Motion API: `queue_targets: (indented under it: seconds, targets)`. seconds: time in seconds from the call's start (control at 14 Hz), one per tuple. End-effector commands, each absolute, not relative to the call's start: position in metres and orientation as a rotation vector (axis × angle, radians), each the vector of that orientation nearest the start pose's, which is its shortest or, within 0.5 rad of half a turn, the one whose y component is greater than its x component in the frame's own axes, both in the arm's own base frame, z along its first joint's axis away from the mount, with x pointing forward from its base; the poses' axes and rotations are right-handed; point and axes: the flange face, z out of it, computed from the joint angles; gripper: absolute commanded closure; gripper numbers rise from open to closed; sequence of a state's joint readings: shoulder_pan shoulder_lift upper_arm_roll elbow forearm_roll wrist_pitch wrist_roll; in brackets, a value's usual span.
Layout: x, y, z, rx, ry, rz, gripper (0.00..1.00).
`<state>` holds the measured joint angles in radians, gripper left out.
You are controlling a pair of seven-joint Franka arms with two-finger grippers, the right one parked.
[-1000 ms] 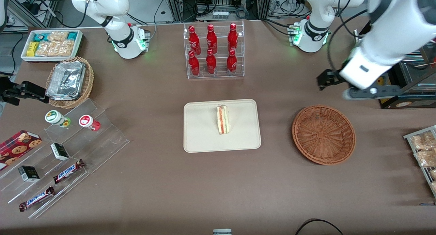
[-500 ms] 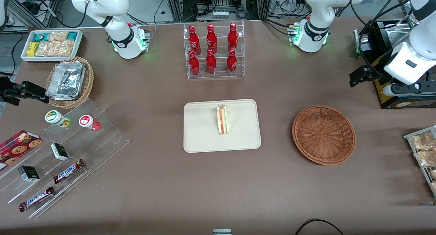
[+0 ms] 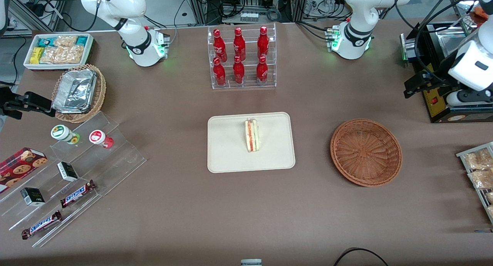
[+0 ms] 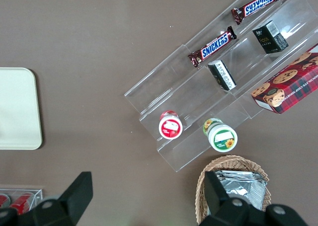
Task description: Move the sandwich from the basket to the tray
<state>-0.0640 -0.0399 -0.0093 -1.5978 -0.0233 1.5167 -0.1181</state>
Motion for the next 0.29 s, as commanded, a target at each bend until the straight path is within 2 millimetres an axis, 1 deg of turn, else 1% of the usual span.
queue_targets:
  seconds: [0.0, 0.21]
  targets:
    - [0.5399, -0.0381, 0.6374, -3.145, 0.044, 0.058, 0.01]
    - [0.5435, -0.0388, 0.6387, -3.142, 0.027, 0.044, 0.01]
